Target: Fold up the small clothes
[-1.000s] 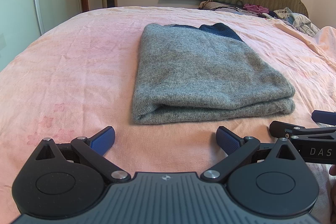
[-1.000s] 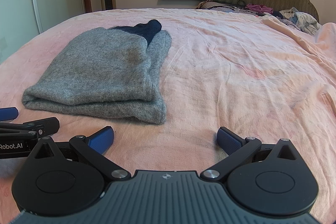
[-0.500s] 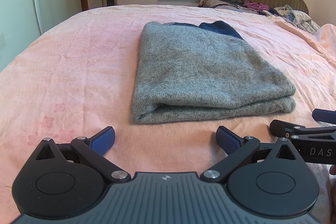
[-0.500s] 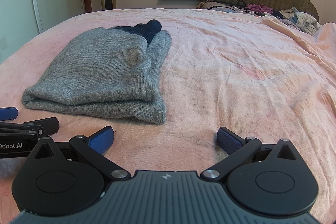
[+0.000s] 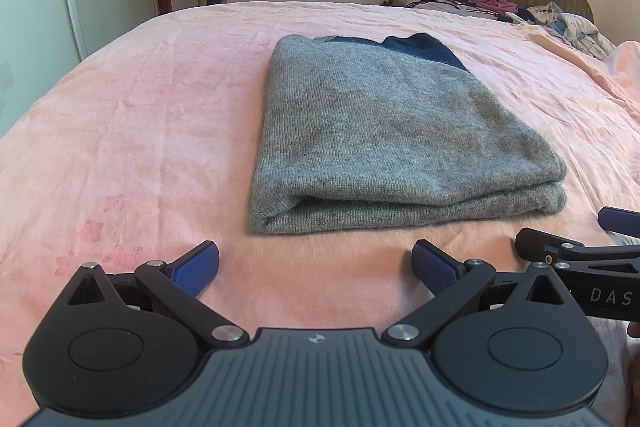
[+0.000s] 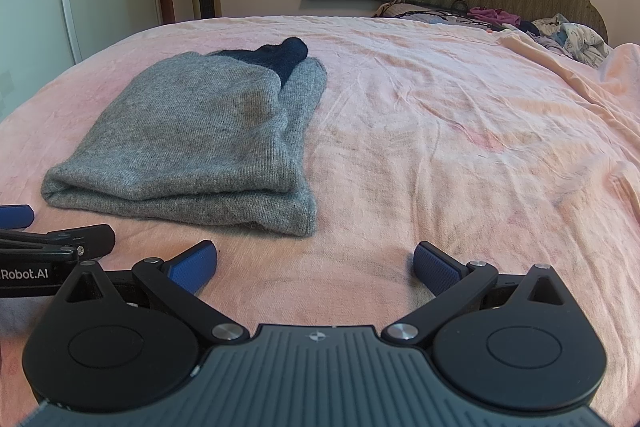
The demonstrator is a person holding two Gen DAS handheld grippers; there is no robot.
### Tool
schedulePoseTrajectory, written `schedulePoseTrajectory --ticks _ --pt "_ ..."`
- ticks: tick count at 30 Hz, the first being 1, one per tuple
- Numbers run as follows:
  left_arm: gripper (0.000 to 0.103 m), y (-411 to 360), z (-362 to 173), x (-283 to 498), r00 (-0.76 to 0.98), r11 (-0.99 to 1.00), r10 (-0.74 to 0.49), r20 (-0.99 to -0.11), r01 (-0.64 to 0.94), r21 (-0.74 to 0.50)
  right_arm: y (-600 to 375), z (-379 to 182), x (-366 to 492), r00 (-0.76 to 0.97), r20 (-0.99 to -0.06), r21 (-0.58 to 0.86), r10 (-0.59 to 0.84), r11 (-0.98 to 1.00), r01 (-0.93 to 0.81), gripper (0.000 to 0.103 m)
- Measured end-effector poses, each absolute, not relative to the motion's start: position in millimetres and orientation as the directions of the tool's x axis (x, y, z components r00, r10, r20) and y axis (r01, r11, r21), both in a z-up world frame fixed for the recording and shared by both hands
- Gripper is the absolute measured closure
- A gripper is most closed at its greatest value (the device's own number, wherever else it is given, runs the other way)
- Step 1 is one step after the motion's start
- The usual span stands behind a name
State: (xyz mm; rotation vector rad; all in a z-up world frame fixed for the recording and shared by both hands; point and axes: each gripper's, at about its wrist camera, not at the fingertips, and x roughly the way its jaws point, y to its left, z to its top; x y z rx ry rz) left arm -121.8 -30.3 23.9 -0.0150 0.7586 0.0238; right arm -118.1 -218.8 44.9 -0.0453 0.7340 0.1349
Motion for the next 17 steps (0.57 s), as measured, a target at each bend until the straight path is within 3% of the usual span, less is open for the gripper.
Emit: schedulePoseTrajectory --ticks 17 --pt "0.000 -22 28 -132 0.745 0.998 0.013 -0.667 -0.052 -0.039 -219 45 -118 0.734 -0.671 0.006 0.107 0.990 -0.138 0.000"
